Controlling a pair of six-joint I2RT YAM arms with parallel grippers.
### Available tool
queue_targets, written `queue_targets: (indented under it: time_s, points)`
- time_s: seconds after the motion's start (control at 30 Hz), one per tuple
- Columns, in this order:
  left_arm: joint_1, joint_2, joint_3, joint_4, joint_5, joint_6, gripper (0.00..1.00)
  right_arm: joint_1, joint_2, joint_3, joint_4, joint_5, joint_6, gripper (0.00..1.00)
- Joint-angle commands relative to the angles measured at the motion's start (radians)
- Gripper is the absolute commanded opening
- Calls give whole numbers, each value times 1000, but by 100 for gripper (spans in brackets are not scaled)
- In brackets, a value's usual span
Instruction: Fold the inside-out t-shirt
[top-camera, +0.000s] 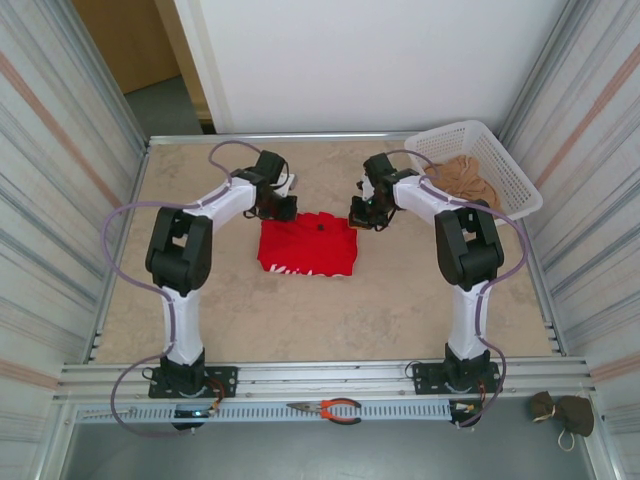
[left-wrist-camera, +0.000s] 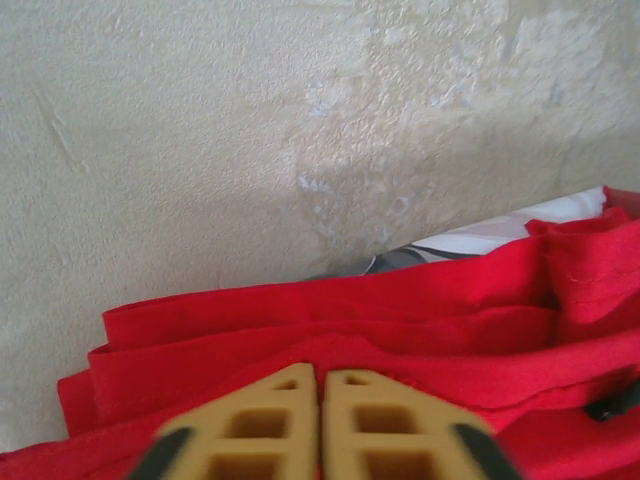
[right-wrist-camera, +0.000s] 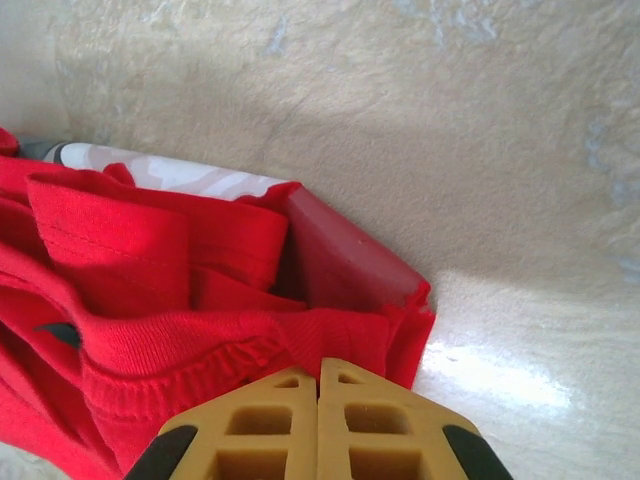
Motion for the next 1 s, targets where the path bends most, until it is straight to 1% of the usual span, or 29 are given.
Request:
queue_targets:
  time_s: [0.0,0.13,0.2,0.33,0.47,0.63,0.73,0.93,0.97]
  points:
    - [11,-38,13,-3,-51,-5,0,3,-51,18,-27,9,-4,0]
    - [44,-143,-74,86,-61,-39,0,4,-129,-1,-5,41,14,0]
    - [72,-162,-86,97,-39,-59,0,4,-132,10,-3,48,20,0]
    - [98,-158,-86,98,-25,-63,0,5,-113,32,14,56,36,0]
    - [115,-119,-65,106,-17,-63,0,4,-59,72,48,88,60,0]
    - [138,-40,-10,110,-29,-57,0,-5,53,139,132,75,98,0]
    - [163,-8,5,149,-29,-68,0,-11,114,195,178,65,106,0]
    - [201,48,52,192,-2,-96,0,-14,219,313,182,63,129,0]
    - [203,50,66,189,2,-97,0,-14,240,330,181,51,138,7]
